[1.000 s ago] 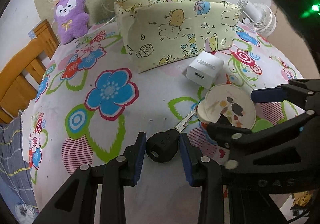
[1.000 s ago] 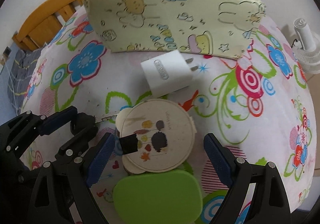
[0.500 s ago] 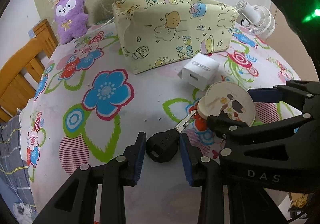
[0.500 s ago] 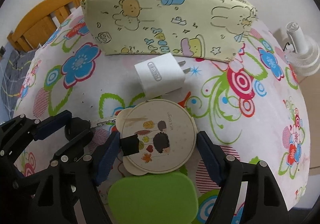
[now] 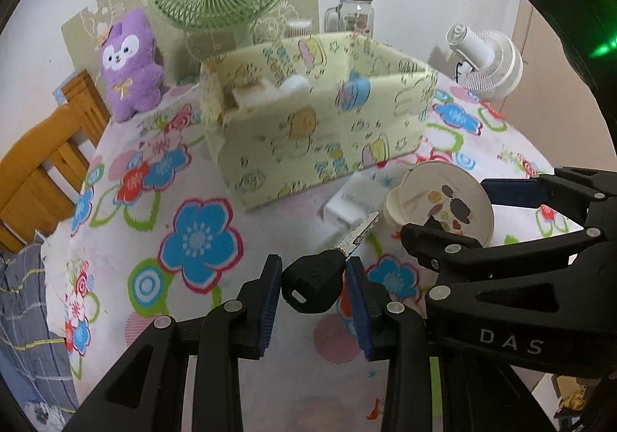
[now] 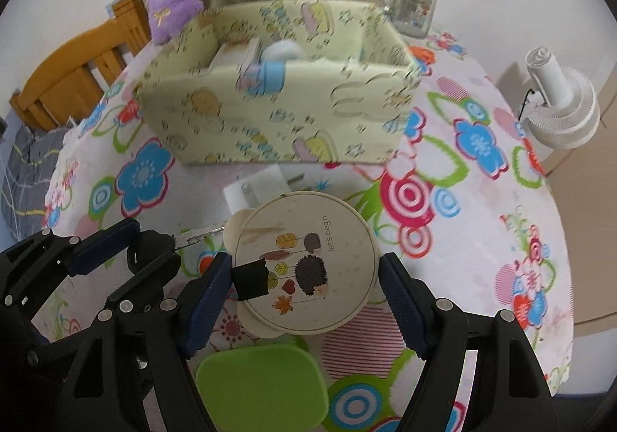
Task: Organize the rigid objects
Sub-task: 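Lift key with left tool while right tool lifts disc toward fabric box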
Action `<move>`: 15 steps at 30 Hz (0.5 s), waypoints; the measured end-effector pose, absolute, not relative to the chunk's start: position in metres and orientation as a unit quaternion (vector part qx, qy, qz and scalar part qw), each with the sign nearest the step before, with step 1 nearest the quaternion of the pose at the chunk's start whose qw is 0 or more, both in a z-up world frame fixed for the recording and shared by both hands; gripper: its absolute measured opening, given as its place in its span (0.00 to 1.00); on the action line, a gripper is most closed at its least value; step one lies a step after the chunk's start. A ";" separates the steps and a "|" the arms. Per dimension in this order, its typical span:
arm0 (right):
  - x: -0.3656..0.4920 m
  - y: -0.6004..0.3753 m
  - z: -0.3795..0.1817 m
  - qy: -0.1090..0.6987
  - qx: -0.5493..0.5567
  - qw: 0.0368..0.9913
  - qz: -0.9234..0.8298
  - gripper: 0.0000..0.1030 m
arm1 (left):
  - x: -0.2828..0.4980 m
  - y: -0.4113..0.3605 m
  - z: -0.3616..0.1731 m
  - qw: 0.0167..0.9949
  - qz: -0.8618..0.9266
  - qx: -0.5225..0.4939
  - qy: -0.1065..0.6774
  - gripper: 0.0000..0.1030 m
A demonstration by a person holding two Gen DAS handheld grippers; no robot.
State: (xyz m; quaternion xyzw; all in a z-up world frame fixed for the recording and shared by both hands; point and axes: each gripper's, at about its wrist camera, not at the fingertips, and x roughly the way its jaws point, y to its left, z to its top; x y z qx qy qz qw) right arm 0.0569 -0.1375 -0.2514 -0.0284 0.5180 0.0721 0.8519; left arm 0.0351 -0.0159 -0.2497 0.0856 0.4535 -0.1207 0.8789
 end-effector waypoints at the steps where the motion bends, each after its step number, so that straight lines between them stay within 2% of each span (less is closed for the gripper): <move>1: 0.058 -0.138 -0.250 0.516 -0.028 0.853 0.071 0.76 | 0.036 -0.018 -0.246 0.880 -0.120 0.087 0.452 0.33; 15: 0.063 -0.157 -0.205 0.490 -0.012 0.869 0.072 0.76 | 0.043 -0.032 -0.204 0.889 -0.113 0.080 0.436 0.33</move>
